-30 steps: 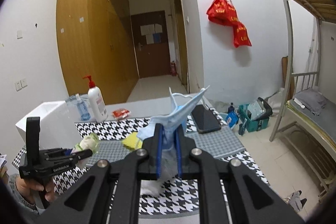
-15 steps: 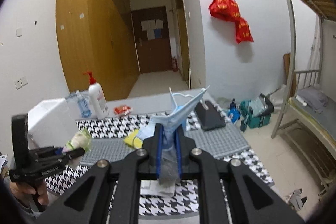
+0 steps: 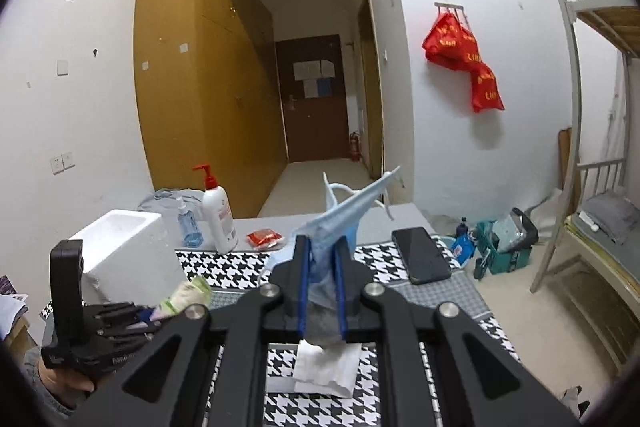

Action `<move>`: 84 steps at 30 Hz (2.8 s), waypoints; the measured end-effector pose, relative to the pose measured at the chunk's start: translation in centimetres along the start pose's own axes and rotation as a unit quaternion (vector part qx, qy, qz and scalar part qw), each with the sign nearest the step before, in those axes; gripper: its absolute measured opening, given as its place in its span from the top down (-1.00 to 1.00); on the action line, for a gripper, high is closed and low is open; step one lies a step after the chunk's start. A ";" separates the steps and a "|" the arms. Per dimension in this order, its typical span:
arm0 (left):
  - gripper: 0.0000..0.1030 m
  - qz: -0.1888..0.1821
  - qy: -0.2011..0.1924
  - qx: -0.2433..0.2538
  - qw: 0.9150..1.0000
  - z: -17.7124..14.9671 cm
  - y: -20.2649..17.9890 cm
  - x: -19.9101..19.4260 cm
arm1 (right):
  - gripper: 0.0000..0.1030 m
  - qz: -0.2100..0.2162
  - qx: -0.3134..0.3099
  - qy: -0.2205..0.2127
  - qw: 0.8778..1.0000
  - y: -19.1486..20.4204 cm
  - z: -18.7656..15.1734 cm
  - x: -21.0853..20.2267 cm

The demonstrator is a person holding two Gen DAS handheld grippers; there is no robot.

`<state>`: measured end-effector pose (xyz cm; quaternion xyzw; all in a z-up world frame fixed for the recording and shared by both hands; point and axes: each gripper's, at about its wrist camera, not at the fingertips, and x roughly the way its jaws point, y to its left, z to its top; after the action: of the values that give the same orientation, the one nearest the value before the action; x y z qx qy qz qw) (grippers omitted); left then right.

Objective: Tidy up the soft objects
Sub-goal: 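Lift the blue face mask up off the cloth pile with the right gripper, then carry the tissue pack into the foam box and open the left gripper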

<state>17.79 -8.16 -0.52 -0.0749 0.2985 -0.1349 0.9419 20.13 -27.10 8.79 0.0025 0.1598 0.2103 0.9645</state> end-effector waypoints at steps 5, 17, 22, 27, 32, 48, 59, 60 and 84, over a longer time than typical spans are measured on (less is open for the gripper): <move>0.49 -0.042 0.004 0.035 0.999 -0.2 -2.5 0.0 | 0.72 0.005 0.000 0.005 1.000 0.3 0.0 0.3; 0.49 -0.114 0.018 0.077 0.990 0.5 -6.7 2.3 | 0.71 0.028 -0.014 0.016 0.999 1.7 -0.5 -0.2; 0.52 -0.064 0.028 0.022 0.997 1.2 -4.0 5.3 | 0.72 0.057 -0.011 0.012 0.998 2.4 -0.5 -1.1; 0.53 -0.001 0.034 -0.047 0.998 1.2 0.4 6.8 | 0.72 0.059 -0.013 0.004 0.998 2.3 -0.3 -1.8; 0.53 0.016 0.048 -0.063 0.997 0.8 2.1 7.4 | 0.72 0.048 0.002 -0.004 0.999 1.1 0.3 -1.9; 0.53 0.008 0.031 -0.047 0.998 0.7 1.4 4.2 | 0.72 0.035 -0.005 -0.028 0.999 1.4 2.1 -2.0; 0.53 0.004 0.001 -0.033 0.999 1.4 1.3 1.4 | 0.72 0.043 0.002 -0.014 0.999 2.0 1.6 -1.0; 0.53 0.004 0.000 -0.032 0.999 1.4 1.4 1.2 | 0.72 0.044 0.002 -0.011 0.999 2.0 1.5 -0.9; 0.53 0.046 -0.054 0.013 0.997 3.6 1.5 -4.8 | 0.71 0.077 0.005 -0.011 0.997 3.8 1.1 0.7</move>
<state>16.39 -5.04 4.67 -0.0555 0.2487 -0.0911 0.9627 19.53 -23.31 9.85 0.0218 0.1492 0.2829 0.9472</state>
